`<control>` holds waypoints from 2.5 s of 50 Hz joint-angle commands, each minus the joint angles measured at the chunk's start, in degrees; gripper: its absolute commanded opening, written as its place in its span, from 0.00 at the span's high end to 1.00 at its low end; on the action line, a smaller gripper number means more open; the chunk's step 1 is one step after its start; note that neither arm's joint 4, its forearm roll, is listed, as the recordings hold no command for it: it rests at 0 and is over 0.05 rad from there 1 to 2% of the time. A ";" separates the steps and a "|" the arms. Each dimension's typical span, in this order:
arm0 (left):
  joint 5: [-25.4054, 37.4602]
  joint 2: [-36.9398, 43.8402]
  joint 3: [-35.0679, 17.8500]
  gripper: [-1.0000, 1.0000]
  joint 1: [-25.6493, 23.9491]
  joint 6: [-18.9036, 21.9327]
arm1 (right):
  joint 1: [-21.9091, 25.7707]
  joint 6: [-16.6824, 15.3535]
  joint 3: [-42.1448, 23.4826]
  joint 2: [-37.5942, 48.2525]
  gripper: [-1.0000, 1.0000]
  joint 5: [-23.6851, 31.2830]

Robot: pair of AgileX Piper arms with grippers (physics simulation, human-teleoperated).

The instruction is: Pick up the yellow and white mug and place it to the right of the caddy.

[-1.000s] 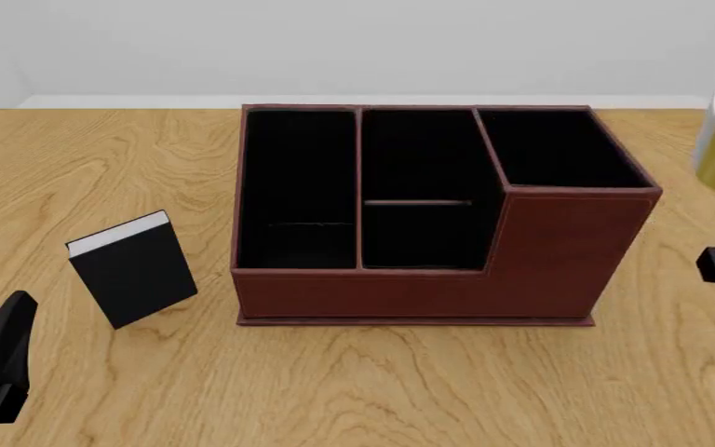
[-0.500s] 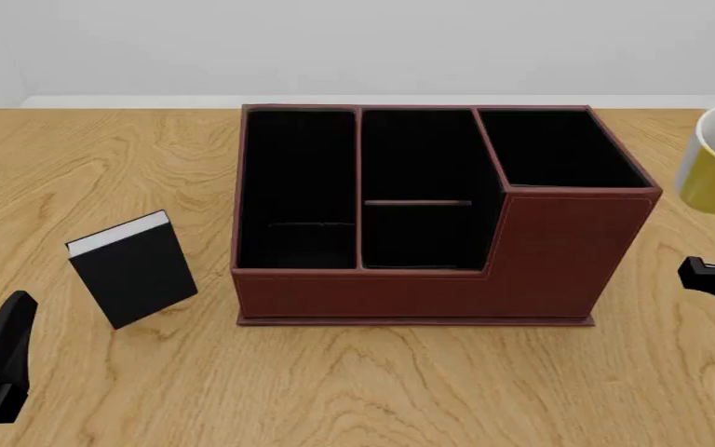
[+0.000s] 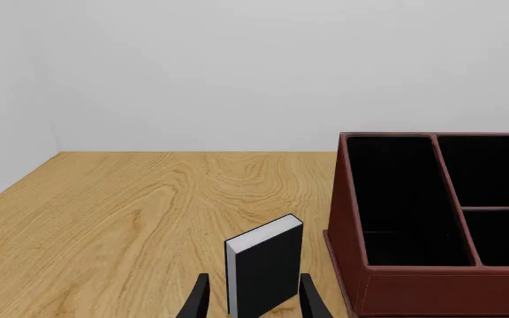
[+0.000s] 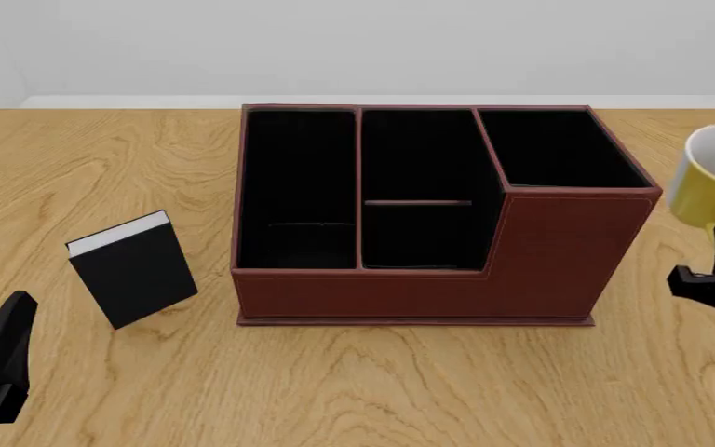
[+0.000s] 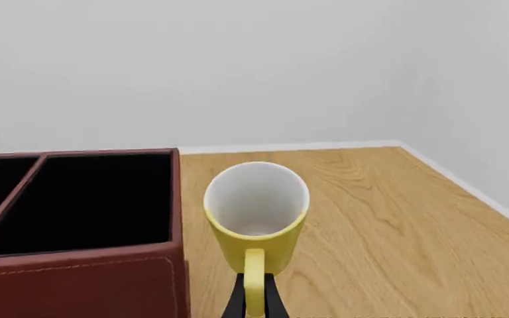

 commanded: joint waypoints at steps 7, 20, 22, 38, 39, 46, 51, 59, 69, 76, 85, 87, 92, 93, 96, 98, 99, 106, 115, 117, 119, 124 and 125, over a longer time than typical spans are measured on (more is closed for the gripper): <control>0.00 0.00 0.00 0.00 0.00 0.00 | -0.14 0.58 0.95 5.40 1.00 -5.49; 0.00 0.00 0.00 0.00 0.00 0.00 | -0.40 0.39 1.21 10.87 1.00 -10.38; 0.00 0.00 0.00 0.00 0.00 0.00 | -0.46 0.30 1.26 11.56 1.00 -11.07; 0.00 0.00 0.00 0.00 0.00 0.00 | -0.56 0.57 1.98 17.19 1.00 -16.34; 0.00 0.00 0.00 0.00 0.00 0.00 | -0.62 0.55 1.90 17.44 1.00 -16.47; 0.00 0.00 0.00 0.00 0.00 0.00 | -0.85 0.56 1.59 18.52 1.00 -16.90; 0.00 0.00 0.00 0.00 0.00 0.00 | -1.10 0.62 1.30 19.15 1.00 -16.99; 0.00 0.00 0.00 0.00 0.00 0.00 | -1.23 0.78 1.10 19.86 1.00 -16.99; 0.00 0.00 0.00 0.00 0.00 0.00 | -1.13 0.97 0.35 21.10 1.00 -16.99; 0.00 0.00 0.00 0.00 0.00 0.00 | -1.21 0.83 -0.14 22.24 1.00 -17.04; 0.00 0.00 0.00 0.00 0.00 0.00 | -1.41 0.81 -0.57 23.50 1.00 -17.05; 0.00 0.00 0.00 0.00 0.00 0.00 | -1.42 0.72 -0.68 23.84 1.00 -17.06; 0.00 0.00 0.00 0.00 0.00 0.00 | -1.39 0.79 -1.04 24.61 1.00 -17.06; 0.00 0.00 0.00 0.00 0.00 0.00 | -1.37 0.72 -1.12 24.74 1.00 -17.06; 0.00 0.00 0.00 0.00 0.00 0.00 | -1.37 0.63 -1.31 25.19 1.00 -17.06; 0.00 0.00 0.00 0.00 0.00 0.00 | -1.34 0.61 -1.40 25.39 1.00 -17.06; 0.00 0.00 0.00 0.00 0.00 0.00 | -1.34 0.55 -1.47 25.63 1.00 -17.06; 0.00 0.00 0.00 0.00 0.00 0.00 | -1.25 0.77 -1.85 26.78 1.00 -17.06; 0.00 0.00 0.00 0.00 0.00 0.00 | -1.59 0.98 -3.17 29.01 1.00 -17.06; 0.00 0.00 0.00 0.00 0.00 0.00 | -1.52 1.01 -3.44 29.51 1.00 -17.06; 0.00 0.00 0.00 0.00 0.00 0.00 | -1.55 1.16 -3.65 29.88 1.00 -17.06; 0.00 0.00 0.00 0.00 0.00 0.00 | -1.51 1.04 -4.33 31.15 1.00 -17.06; 0.00 0.00 0.00 0.00 0.00 0.00 | -1.53 1.05 -4.37 31.23 1.00 -17.06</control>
